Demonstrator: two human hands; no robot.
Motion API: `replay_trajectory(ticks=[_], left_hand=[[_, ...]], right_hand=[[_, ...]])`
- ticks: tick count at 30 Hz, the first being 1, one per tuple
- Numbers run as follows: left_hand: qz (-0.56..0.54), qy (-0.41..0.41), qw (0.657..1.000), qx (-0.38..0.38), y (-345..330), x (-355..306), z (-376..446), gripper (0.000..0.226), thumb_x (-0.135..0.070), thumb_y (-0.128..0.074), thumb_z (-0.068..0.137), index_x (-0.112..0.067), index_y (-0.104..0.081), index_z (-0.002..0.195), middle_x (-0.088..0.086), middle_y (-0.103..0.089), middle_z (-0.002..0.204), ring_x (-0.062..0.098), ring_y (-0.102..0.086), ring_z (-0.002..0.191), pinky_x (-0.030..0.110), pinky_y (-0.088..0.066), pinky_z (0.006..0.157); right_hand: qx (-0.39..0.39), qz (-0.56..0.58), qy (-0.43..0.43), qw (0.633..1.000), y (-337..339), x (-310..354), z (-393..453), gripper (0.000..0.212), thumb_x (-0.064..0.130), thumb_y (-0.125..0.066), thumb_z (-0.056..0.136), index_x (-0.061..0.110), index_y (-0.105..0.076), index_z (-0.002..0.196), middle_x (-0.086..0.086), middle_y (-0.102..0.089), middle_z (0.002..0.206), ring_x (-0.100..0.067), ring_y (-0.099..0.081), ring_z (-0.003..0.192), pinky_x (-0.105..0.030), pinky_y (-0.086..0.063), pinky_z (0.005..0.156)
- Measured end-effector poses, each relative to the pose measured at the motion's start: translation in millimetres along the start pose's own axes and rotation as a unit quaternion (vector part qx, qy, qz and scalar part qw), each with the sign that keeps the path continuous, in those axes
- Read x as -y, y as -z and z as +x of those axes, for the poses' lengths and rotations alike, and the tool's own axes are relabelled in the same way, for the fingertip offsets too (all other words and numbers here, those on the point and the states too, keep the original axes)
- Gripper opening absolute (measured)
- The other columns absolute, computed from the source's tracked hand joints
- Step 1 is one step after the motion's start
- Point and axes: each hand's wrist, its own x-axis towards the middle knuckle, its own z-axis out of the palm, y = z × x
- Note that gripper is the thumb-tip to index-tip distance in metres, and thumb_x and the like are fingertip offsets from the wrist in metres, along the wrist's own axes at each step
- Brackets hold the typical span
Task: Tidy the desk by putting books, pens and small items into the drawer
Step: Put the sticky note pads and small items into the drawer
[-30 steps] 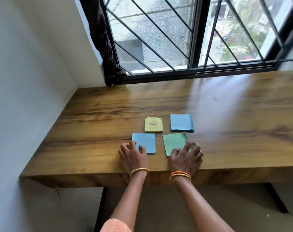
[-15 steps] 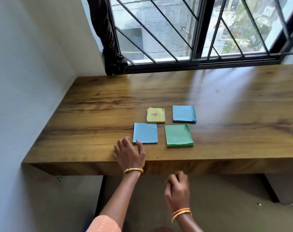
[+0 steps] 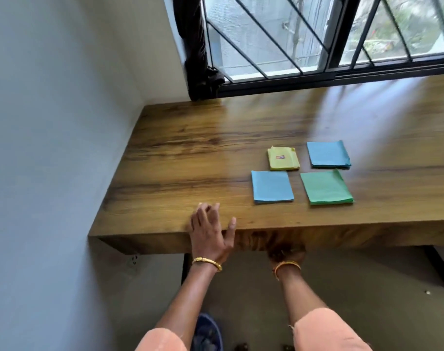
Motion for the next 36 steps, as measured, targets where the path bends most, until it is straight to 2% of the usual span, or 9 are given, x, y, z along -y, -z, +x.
replay_trajectory(ticks=[6,9,12,15,16,21,25,29,36], left_hand=[[0.001,-0.042,0.998,0.042,2,13,-16,0.061,-0.056,-0.019,0.094,-0.016,-0.043,0.133,0.008,-0.040,0.136,0.028,-0.029,0.134,0.048,-0.028,0.108],[0.016,-0.061,0.996,0.057,3,18,-38,0.066,-0.055,-0.020,0.094,-0.015,-0.034,0.145,0.011,-0.031,0.151,0.027,-0.021,0.142,0.044,-0.016,0.114],[0.001,-0.027,0.997,0.071,14,14,-66,0.066,-0.053,-0.027,0.092,-0.016,-0.035,0.146,0.011,-0.026,0.155,0.026,-0.027,0.141,0.044,-0.033,0.106],[0.020,0.012,0.996,0.088,30,7,-92,0.059,-0.052,-0.031,0.088,-0.015,-0.062,0.122,0.013,-0.042,0.146,0.026,-0.061,0.107,0.038,-0.048,0.081],[0.031,0.014,0.994,0.100,35,6,-98,0.058,-0.053,-0.029,0.088,-0.016,-0.069,0.110,0.011,-0.052,0.135,0.023,-0.063,0.097,0.036,-0.046,0.078],[0.039,0.033,0.989,0.141,64,2,-133,0.050,-0.050,-0.037,0.093,-0.016,-0.073,0.086,0.001,-0.069,0.087,0.016,-0.056,0.085,0.033,-0.038,0.080],[0.040,0.050,0.988,0.142,80,-2,-168,0.050,-0.049,-0.036,0.094,-0.015,-0.073,0.089,0.001,-0.070,0.089,0.017,-0.055,0.088,0.034,-0.038,0.084],[0.033,0.056,0.987,0.145,94,-3,-199,0.050,-0.050,-0.035,0.094,-0.016,-0.072,0.093,0.001,-0.069,0.093,0.017,-0.055,0.091,0.034,-0.037,0.087],[0.015,0.100,0.978,0.183,118,-8,-220,0.045,-0.048,-0.040,0.092,-0.019,-0.073,0.089,-0.002,-0.069,0.086,0.016,-0.056,0.086,0.034,-0.037,0.089]], right_hand=[[-0.013,-0.084,0.042,0.995,17,-7,-10,0.040,0.046,-0.029,0.093,0.023,-0.048,0.067,-0.002,-0.051,0.050,-0.018,-0.047,0.043,-0.013,-0.039,0.045],[-0.037,-0.124,0.030,0.991,40,-9,-19,0.045,0.048,-0.023,0.095,0.021,-0.051,0.074,-0.004,-0.057,0.080,-0.022,-0.054,0.066,-0.020,-0.040,0.058],[-0.100,-0.187,0.029,0.977,65,-4,-50,0.038,0.045,-0.033,0.093,0.015,-0.057,0.093,-0.012,-0.062,0.106,-0.030,-0.060,0.085,-0.024,-0.048,0.068],[-0.275,-0.320,0.261,0.868,89,0,-93,0.033,0.023,-0.053,0.088,-0.005,-0.056,0.106,-0.028,-0.061,0.105,-0.042,-0.058,0.095,-0.040,-0.047,0.078],[-0.271,-0.344,0.356,0.825,90,0,-112,0.032,0.019,-0.052,0.084,-0.006,-0.056,0.103,-0.029,-0.059,0.107,-0.043,-0.056,0.099,-0.043,-0.044,0.083],[-0.052,-0.433,0.599,0.672,71,-1,-185,0.013,0.012,-0.050,0.069,0.011,-0.062,0.075,-0.009,-0.058,0.085,-0.027,-0.054,0.085,-0.041,-0.045,0.082],[0.035,-0.595,0.546,0.588,83,-2,-202,0.009,0.011,-0.053,0.079,0.012,-0.062,0.079,-0.005,-0.061,0.085,-0.023,-0.055,0.086,-0.032,-0.040,0.078],[0.060,-0.733,0.535,0.415,128,-4,-209,0.012,0.015,-0.056,0.081,0.005,-0.063,0.083,-0.013,-0.066,0.084,-0.032,-0.061,0.081,-0.033,-0.046,0.072],[0.023,-0.795,0.422,0.434,133,16,-233,0.018,0.025,-0.052,0.086,0.013,-0.065,0.087,-0.007,-0.068,0.086,-0.026,-0.062,0.085,-0.031,-0.047,0.077]])
